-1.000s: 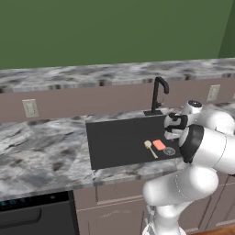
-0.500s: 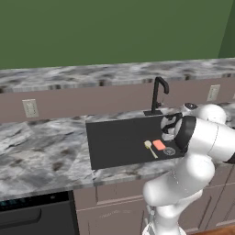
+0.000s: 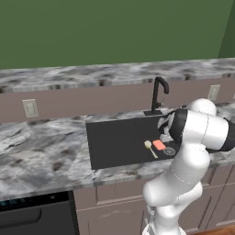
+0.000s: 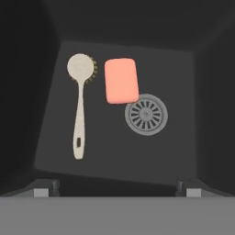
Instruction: Pick up the dish brush and bar soap from the sink, and place them back in the cabinet, and close the cabinet doors.
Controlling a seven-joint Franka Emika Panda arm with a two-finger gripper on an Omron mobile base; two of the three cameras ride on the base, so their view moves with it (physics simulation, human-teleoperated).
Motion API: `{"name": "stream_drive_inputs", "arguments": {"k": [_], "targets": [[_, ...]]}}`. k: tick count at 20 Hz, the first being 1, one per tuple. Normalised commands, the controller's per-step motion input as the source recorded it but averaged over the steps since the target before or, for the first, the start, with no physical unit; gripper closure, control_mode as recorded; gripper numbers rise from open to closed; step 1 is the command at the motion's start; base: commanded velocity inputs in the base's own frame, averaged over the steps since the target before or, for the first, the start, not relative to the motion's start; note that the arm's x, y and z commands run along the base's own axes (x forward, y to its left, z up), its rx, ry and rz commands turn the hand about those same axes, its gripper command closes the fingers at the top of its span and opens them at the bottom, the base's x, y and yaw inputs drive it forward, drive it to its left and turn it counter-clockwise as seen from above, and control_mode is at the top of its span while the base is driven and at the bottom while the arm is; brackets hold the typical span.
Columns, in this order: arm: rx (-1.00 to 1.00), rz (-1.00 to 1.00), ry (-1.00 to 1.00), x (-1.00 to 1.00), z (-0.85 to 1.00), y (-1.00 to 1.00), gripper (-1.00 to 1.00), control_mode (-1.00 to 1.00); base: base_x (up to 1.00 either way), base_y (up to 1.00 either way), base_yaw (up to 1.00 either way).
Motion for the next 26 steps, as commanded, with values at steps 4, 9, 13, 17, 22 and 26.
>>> {"name": "stream_drive_inputs", "arguments": {"k": [4, 9, 13, 17, 22, 26], "targets": [[0.0, 0.04, 0.0, 0.24, -0.18, 0.0, -1.0, -1.0, 0.0, 0.0, 0.0], [0.0, 0.02, 0.01, 0.2, -0.18, 0.0, -1.0, -1.0, 0.0, 0.0, 0.0], [0.0, 0.01, 0.0, 0.28, -0.2, 0.0, -1.0, -1.0, 0.0, 0.0, 0.0], [0.0, 0.0, 0.0, 0.34, -0.21, 0.0, -1.0, -1.0, 0.0, 0.0, 0.0], [0.0, 0.0, 0.0, 0.33, -0.19, 0.0, -1.0, -1.0, 0.0, 0.0, 0.0], [0.0, 0.01, 0.01, 0.3, -0.16, 0.0, -1.0, -1.0, 0.0, 0.0, 0.0]]}}
